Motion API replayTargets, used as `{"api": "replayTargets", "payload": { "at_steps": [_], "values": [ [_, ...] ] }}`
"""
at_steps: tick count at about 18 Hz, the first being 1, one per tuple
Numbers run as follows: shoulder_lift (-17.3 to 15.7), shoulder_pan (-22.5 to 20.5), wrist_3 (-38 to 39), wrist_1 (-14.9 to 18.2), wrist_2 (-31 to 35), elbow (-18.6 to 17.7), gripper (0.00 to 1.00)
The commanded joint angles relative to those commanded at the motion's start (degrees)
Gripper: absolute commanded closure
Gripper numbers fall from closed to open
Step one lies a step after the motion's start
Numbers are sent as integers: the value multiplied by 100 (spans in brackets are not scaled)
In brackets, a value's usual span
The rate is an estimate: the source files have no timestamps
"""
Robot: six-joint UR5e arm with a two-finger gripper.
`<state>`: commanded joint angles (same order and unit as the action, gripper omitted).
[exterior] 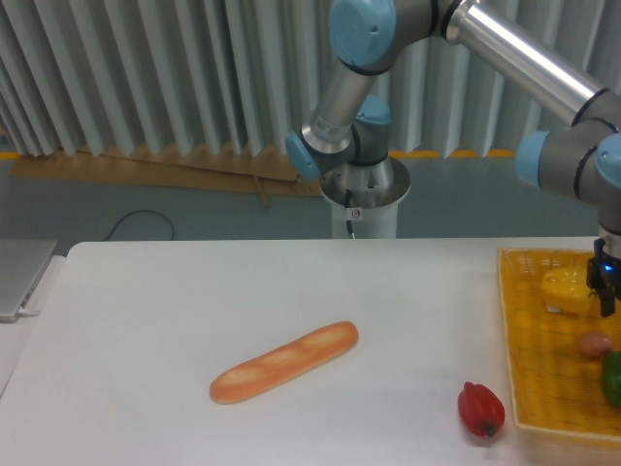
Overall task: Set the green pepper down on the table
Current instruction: 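Lower the open gripper into the basket onto the green pepper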
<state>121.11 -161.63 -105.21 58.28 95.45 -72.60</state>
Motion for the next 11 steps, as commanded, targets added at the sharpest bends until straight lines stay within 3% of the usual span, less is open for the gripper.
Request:
{"api": "replayTargets", "payload": {
  "at_steps": [5,11],
  "values": [
    [176,-18,139,-334,0,132,0],
    [272,-237,1553,-335,-9,71,0]
  ]
}}
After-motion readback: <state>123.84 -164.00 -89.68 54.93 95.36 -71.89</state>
